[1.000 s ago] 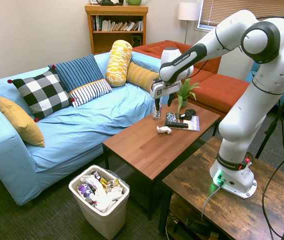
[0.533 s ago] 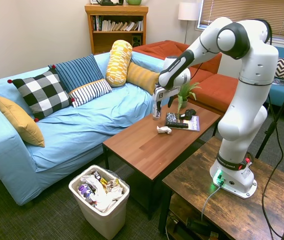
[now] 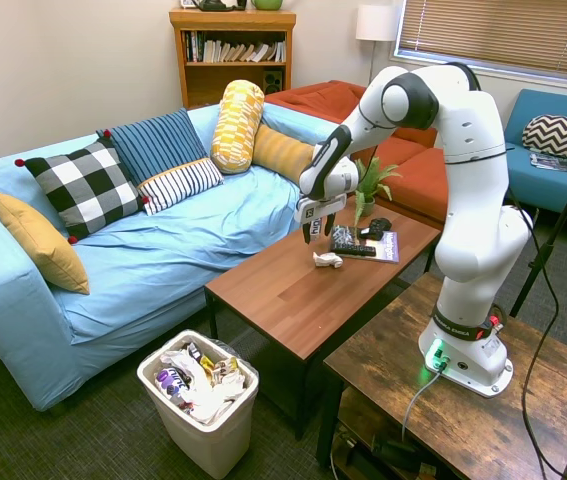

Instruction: Throw the tissue in the trash bin

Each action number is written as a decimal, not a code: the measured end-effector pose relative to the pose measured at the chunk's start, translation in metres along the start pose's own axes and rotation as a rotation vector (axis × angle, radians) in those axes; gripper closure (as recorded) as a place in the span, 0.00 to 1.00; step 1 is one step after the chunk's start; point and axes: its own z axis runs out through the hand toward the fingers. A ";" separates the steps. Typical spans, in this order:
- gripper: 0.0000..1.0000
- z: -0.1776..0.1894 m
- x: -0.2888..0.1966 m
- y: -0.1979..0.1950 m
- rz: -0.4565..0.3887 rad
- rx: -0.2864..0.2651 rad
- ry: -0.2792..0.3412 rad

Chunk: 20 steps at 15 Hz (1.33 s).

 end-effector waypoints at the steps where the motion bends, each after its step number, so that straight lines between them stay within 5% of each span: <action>1: 0.00 0.009 0.003 -0.003 -0.001 -0.004 -0.002; 8: 0.00 0.062 0.017 -0.015 0.007 -0.035 -0.023; 18: 0.00 0.085 0.024 0.008 0.030 -0.056 -0.051; 19: 1.00 0.087 0.024 0.009 0.030 -0.058 -0.055; 20: 1.00 0.089 0.024 0.010 0.030 -0.061 -0.059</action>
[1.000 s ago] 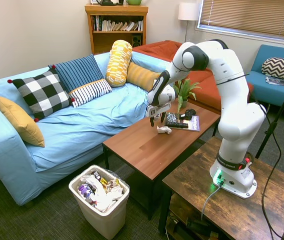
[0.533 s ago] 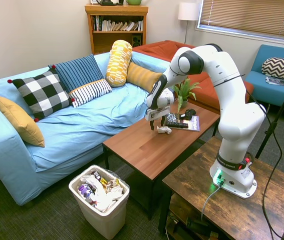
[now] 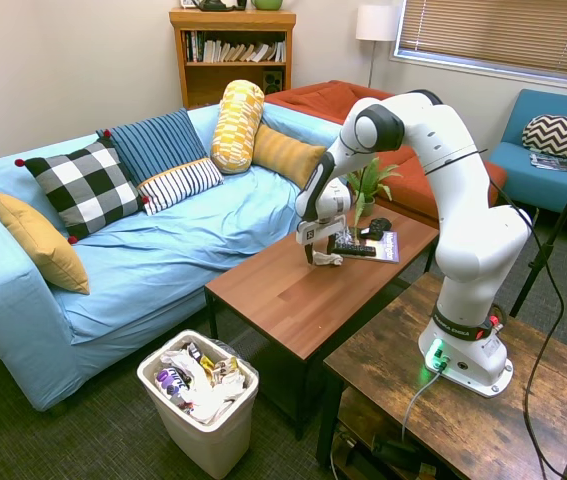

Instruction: Throw the tissue in the trash bin

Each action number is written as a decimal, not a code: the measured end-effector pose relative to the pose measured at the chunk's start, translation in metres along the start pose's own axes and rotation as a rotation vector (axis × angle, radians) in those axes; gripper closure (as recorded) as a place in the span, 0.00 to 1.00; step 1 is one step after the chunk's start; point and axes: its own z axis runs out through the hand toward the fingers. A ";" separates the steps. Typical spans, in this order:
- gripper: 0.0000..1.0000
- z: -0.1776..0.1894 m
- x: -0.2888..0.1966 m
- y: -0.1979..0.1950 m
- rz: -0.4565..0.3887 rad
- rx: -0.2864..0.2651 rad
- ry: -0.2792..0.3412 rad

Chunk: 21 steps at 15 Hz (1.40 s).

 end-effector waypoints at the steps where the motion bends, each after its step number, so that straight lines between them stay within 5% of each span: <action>1: 1.00 0.002 -0.001 0.000 0.000 -0.002 -0.003; 15: 1.00 0.004 0.000 0.009 -0.006 -0.018 -0.052; 21: 1.00 -0.028 0.001 0.004 0.003 0.009 -0.060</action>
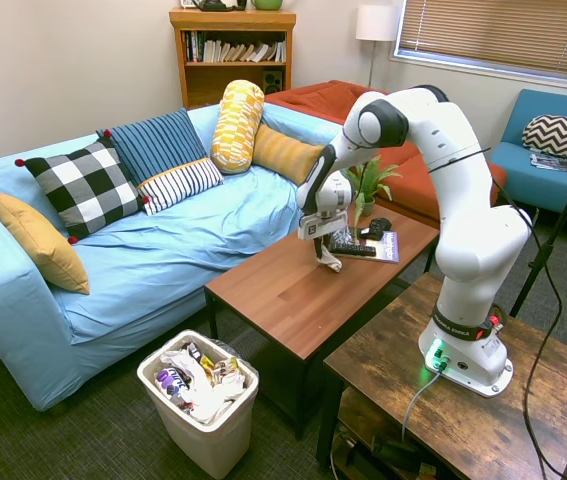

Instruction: Throw the tissue in the trash bin

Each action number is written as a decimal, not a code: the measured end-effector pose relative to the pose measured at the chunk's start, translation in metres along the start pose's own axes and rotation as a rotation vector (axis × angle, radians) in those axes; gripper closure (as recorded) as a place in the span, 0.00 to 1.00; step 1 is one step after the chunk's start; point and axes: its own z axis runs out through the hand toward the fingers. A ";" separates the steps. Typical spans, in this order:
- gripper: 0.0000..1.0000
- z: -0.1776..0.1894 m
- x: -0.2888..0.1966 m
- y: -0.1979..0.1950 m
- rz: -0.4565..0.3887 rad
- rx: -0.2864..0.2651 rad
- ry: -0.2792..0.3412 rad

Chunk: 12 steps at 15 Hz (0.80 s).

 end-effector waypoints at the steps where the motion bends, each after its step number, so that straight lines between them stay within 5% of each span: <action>1: 1.00 -0.004 -0.001 0.000 0.000 0.001 -0.003; 6: 1.00 -0.043 -0.013 -0.018 -0.012 0.036 0.013; 12: 1.00 -0.136 -0.119 -0.130 -0.042 0.073 0.086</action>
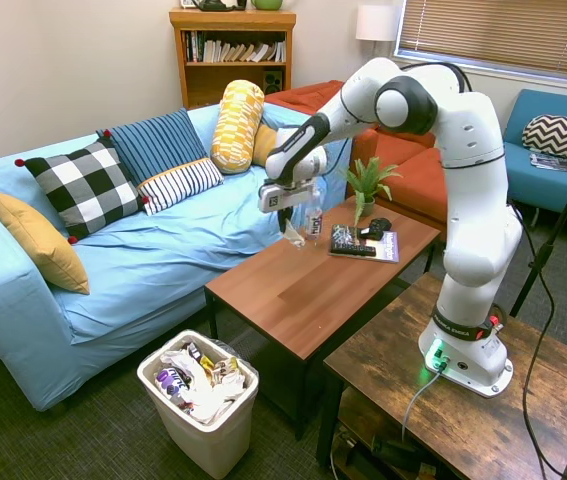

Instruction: Throw the tissue in the trash bin

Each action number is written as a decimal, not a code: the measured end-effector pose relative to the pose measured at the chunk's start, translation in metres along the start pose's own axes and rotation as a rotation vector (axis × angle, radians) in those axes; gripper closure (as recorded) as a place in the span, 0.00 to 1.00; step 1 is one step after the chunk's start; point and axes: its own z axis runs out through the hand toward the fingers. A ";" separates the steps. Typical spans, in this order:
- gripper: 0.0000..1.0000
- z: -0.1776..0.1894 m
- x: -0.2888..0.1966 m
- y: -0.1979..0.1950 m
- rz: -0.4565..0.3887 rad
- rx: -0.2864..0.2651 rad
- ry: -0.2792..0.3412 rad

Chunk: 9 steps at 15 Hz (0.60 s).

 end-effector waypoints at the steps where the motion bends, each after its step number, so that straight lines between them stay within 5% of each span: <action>1: 1.00 -0.005 -0.023 -0.024 -0.009 -0.002 0.015; 4: 1.00 -0.008 -0.093 -0.085 -0.035 0.002 0.045; 9: 1.00 0.039 -0.215 -0.158 -0.091 -0.023 0.073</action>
